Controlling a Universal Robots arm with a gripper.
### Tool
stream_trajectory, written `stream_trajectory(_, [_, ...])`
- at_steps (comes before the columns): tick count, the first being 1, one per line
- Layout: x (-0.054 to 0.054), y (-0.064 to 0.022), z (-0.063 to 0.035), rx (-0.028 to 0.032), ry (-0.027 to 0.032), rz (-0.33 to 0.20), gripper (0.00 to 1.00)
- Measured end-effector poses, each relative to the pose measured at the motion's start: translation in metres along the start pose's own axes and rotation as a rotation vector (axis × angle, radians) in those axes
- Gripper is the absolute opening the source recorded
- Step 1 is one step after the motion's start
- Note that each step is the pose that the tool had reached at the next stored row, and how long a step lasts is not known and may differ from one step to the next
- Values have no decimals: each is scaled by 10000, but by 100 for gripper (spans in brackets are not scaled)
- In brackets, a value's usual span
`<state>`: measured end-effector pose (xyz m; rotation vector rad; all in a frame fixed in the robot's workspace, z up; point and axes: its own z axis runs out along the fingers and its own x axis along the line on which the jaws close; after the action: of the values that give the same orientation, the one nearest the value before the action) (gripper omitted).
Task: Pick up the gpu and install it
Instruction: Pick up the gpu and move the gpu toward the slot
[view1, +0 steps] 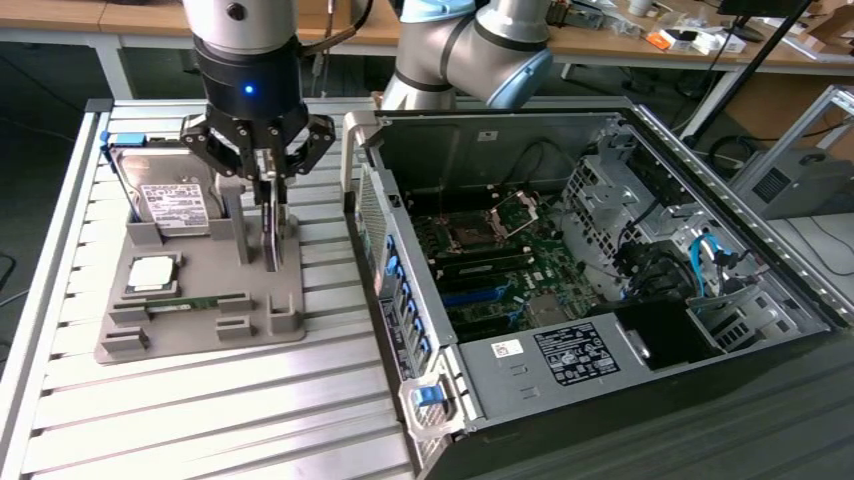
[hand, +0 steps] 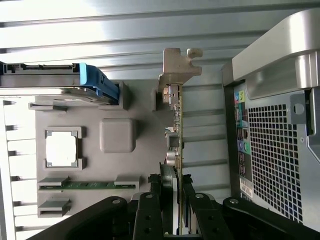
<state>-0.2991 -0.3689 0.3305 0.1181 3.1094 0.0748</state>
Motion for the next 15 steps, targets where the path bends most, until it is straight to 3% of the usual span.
stream_trajectory(15, [-6, 10, -209, -3, 0, 0, 27])
